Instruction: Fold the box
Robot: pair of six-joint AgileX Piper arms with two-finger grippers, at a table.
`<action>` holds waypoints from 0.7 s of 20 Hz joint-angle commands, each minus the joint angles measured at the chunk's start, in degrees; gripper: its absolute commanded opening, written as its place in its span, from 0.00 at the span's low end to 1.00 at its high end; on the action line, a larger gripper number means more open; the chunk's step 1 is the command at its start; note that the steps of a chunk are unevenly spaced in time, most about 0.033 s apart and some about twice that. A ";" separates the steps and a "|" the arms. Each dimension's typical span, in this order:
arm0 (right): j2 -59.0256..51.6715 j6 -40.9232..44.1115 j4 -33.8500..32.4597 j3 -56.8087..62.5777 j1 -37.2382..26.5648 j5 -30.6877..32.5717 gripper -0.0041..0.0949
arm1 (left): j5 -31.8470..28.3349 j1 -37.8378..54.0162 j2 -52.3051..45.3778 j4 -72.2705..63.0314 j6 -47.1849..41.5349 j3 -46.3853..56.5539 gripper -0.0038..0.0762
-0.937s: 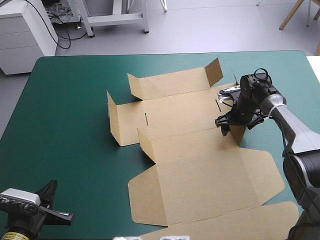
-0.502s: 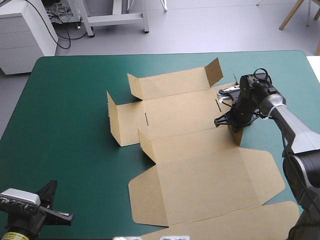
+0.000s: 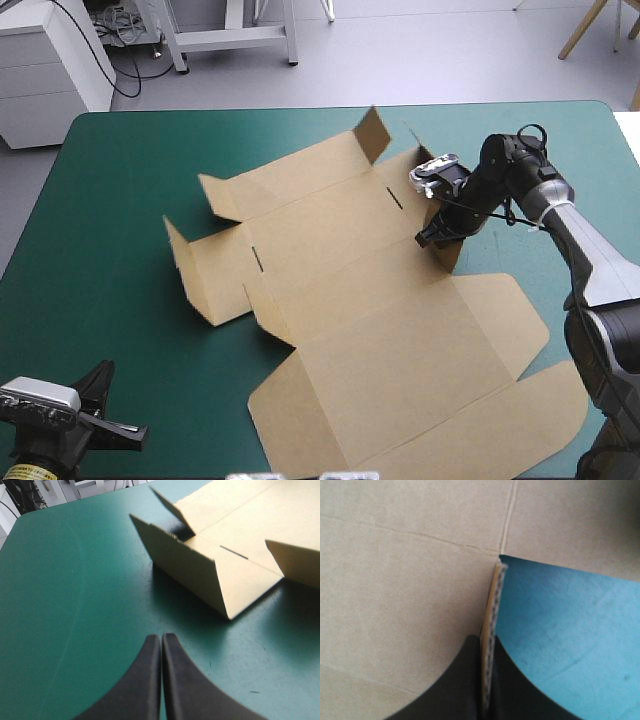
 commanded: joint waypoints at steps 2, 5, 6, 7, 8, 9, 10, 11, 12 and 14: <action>-2.85 -14.85 1.22 -4.21 3.91 -0.93 0.02 | -4.29 0.03 0.91 -0.05 -0.52 -1.43 0.04; -2.45 -18.28 -7.75 -5.48 9.19 -4.83 0.02 | -4.29 0.03 0.91 -0.05 -0.52 -1.43 0.04; -1.72 -19.30 -11.73 -6.20 11.77 -6.78 0.02 | -4.29 0.03 0.91 -0.05 -0.52 -1.43 0.04; -0.55 -21.45 -13.73 -6.93 13.51 -7.96 0.02 | -4.29 0.03 0.91 -0.05 -0.52 -1.43 0.04; 0.40 -24.81 -14.78 -7.72 14.68 -8.19 0.02 | -4.29 0.03 0.91 -0.05 -0.52 -1.43 0.04; 1.70 -28.31 -15.11 -8.70 16.00 -8.53 0.02 | -4.29 0.03 0.91 -0.05 -0.52 -1.43 0.04; 2.75 -28.64 -15.42 -9.44 16.77 -9.72 0.02 | -4.29 0.03 0.91 -0.05 -0.52 -1.43 0.04; 3.97 -28.51 -15.40 -10.49 17.51 -11.40 0.02 | -4.29 0.03 0.91 -0.05 -0.52 -1.43 0.04; 4.80 -28.51 -15.28 -11.39 17.86 -12.43 0.02 | -4.29 0.03 0.91 -0.05 -0.52 -1.43 0.04; 6.77 -30.05 -15.87 -13.82 18.44 -13.42 0.02 | -4.29 0.03 0.91 -0.05 -0.52 -1.43 0.04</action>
